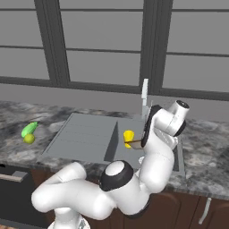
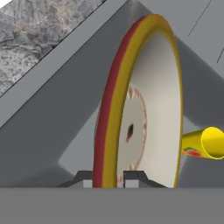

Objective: Remove the pear and corn from the sink. Then move the bowl and cup from the counter to the sink for washing.

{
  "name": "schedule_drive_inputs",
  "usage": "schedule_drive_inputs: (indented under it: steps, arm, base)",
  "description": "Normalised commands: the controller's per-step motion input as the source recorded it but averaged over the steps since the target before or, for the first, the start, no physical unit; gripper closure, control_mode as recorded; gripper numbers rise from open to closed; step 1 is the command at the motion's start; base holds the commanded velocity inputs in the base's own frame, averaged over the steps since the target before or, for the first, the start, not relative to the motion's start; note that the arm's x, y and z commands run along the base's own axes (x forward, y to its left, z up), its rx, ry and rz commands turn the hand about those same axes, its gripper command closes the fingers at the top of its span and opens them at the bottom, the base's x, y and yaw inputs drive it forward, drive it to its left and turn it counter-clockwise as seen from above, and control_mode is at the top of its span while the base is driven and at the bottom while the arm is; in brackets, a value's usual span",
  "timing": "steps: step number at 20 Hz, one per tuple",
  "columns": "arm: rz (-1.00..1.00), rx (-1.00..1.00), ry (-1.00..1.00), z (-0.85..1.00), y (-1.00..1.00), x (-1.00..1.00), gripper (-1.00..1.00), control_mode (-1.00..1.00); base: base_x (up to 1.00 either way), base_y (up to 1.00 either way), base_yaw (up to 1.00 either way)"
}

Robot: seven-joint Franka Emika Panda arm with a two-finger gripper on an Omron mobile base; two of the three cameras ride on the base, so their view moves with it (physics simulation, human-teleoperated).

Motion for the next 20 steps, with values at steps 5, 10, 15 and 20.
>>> schedule_drive_inputs:
  steps: [5, 10, 15, 20]
  arm:
    - [-0.15, -0.08, 0.00, -0.28, 0.07, 0.17, 1.00, -1.00]
    - [-0.17, -0.07, 0.00, -0.29, 0.10, 0.24, 1.00, -1.00]
    - [-0.13, -0.09, 0.05, -0.30, 0.03, 0.28, 1.00, -1.00]
    - [-0.10, -0.07, 0.06, -0.28, 0.01, 0.32, 1.00, -1.00]
  base:
    - [0.00, 0.00, 0.00]
    - [0.00, 0.00, 0.00]
    - [0.00, 0.00, 0.00]
    - [0.00, 0.00, 0.00]
